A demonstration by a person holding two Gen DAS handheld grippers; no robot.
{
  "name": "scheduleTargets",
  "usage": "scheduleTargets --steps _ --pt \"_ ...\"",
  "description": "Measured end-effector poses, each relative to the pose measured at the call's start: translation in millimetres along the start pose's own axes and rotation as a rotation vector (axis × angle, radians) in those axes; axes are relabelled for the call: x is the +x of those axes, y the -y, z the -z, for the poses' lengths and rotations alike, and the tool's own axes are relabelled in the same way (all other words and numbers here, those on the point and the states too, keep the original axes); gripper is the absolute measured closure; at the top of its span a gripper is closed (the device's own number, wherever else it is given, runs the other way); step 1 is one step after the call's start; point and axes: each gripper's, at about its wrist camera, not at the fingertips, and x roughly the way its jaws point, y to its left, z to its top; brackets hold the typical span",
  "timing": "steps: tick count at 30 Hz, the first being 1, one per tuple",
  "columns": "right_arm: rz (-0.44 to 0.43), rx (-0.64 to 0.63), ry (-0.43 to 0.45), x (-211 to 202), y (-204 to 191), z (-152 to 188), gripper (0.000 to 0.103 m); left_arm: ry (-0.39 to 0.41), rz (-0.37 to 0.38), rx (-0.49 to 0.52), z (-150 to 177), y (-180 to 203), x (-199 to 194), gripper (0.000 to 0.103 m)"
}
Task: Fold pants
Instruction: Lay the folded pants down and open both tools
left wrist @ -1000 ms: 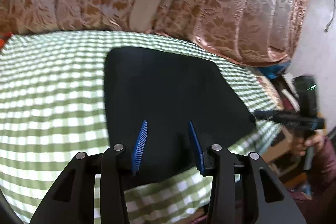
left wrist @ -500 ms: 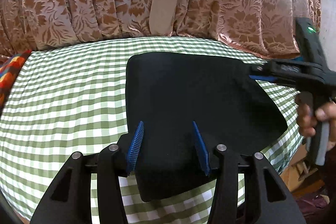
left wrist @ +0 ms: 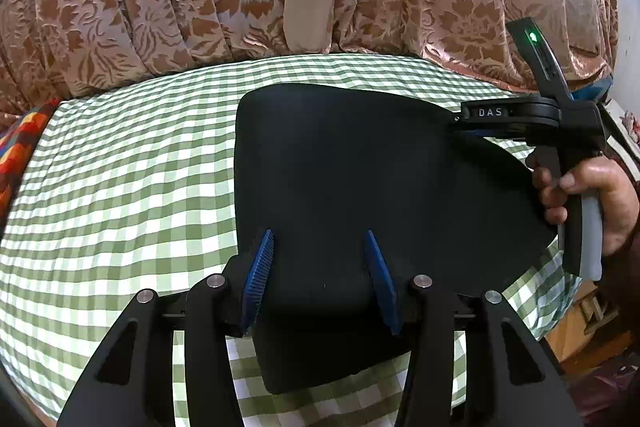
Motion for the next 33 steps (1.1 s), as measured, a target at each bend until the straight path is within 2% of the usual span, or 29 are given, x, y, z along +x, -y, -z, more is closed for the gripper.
scheduleTargets --steps 3,7,9,14,21,26,29,31,33 --pt "0.015 -0.015 0.013 6 -1 3 0.053 0.004 -0.009 0.002 2 2 3 0.056" --pt "-0.007 0.003 0.021 1 2 2 0.053 0.01 -0.024 0.0 3 3 2 0.056" --pt "-0.028 0.017 0.033 -6 4 2 0.053 0.013 -0.028 -0.005 3 2 0 0.052" --pt "-0.072 0.033 0.079 -36 6 8 0.051 0.035 -0.049 -0.02 3 -2 -10 0.051" --pt "-0.094 -0.057 0.12 -83 -1 44 0.051 0.058 -0.091 -0.051 3 -14 -19 0.051" --pt "-0.091 -0.129 0.092 -98 -2 75 0.051 0.042 -0.115 -0.072 7 -21 -19 0.05" --pt "-0.083 -0.132 0.072 -100 4 87 0.051 0.032 -0.123 -0.077 11 -23 -18 0.05" --pt "-0.062 -0.124 0.053 -96 8 94 0.052 0.031 -0.129 -0.079 13 -23 -17 0.046" --pt "-0.041 -0.09 0.004 -84 20 102 0.052 0.03 -0.129 -0.081 14 -23 -17 0.046"
